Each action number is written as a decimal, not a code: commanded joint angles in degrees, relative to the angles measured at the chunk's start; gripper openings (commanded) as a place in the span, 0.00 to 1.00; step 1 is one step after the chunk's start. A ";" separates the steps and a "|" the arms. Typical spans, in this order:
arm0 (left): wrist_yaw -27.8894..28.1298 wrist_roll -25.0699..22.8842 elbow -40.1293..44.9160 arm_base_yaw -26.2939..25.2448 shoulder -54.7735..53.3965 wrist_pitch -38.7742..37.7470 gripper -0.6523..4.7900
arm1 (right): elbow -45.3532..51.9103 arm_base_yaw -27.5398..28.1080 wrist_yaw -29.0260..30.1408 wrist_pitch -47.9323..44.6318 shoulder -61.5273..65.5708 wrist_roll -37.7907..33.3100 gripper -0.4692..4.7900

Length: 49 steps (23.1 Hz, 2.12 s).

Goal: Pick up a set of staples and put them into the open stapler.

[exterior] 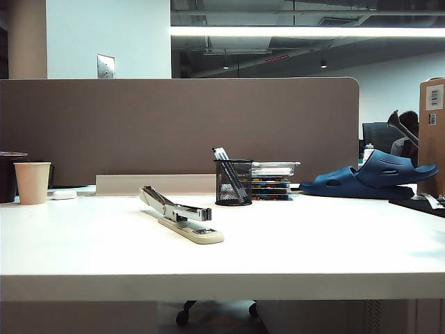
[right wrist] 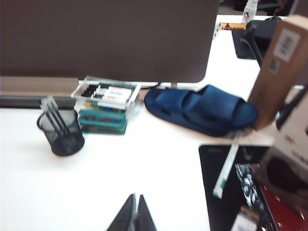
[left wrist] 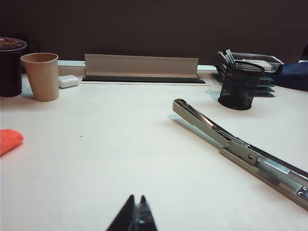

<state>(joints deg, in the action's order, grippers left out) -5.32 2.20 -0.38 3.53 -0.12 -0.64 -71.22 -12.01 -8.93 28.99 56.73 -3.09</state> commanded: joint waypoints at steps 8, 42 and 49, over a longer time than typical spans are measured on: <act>0.13 -0.20 -0.13 -0.04 0.00 0.74 0.11 | 29.97 -0.04 -0.09 -9.14 -32.57 0.15 0.09; -0.02 -0.24 -0.11 -0.04 0.00 0.85 0.11 | 57.83 2.05 6.38 -21.22 -56.52 3.15 0.09; -0.04 -0.24 -0.11 -0.04 0.00 2.01 0.11 | 65.92 1.99 6.49 -30.36 -56.85 3.15 0.09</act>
<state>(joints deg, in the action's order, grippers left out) -5.34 2.20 -0.38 3.53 -0.10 -0.05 -5.67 -10.02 -2.74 2.76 0.27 -0.10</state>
